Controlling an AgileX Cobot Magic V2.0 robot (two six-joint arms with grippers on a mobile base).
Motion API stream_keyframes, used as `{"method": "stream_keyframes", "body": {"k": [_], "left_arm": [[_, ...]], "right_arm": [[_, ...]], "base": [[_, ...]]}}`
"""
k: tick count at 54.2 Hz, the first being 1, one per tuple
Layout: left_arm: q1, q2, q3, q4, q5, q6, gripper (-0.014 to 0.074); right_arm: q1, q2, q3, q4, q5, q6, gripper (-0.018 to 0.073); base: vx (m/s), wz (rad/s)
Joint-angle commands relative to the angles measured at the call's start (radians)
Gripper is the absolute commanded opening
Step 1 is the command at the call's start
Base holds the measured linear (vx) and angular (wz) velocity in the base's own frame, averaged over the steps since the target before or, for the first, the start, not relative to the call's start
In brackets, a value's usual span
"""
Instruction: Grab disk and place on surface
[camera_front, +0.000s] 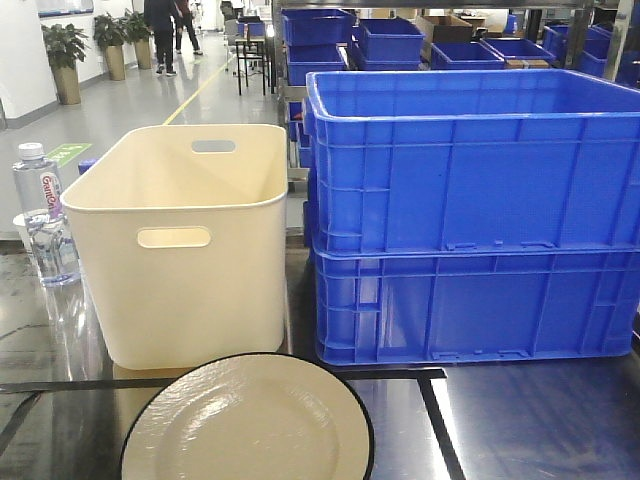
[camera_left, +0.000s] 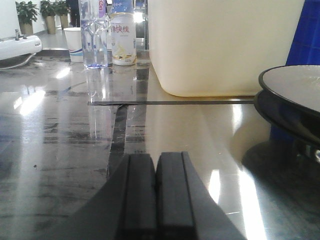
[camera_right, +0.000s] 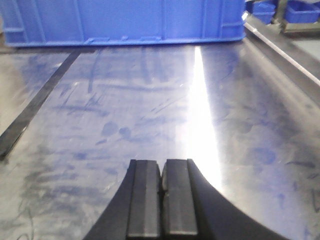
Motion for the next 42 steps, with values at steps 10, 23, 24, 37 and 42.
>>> {"method": "stream_keyframes", "body": {"k": [10,23,24,37,42], "left_arm": [[-0.006,-0.014,-0.020,0.004,-0.080,-0.009,-0.0007],[-0.006,-0.014,-0.020,0.004,-0.080,-0.009,-0.0007],[-0.006,-0.014,-0.020,0.004,-0.080,-0.009,-0.0007],[-0.006,-0.014,-0.020,0.004,-0.080,-0.009,-0.0007],[-0.006,-0.014,-0.020,0.004,-0.080,-0.009,-0.0007]], "right_arm": [[0.002,-0.010,0.007,-0.008,-0.069,0.002,-0.0008],[0.002,-0.010,0.007,-0.008,-0.069,0.002,-0.0008],[0.002,-0.010,0.007,-0.008,-0.069,0.002,-0.0008],[0.002,-0.010,0.007,-0.008,-0.069,0.002,-0.0008],[0.002,-0.010,0.007,-0.008,-0.069,0.002,-0.0008]], "base": [[0.00,0.00],[0.00,0.00],[0.00,0.00],[0.00,0.00],[0.00,0.00]]}}
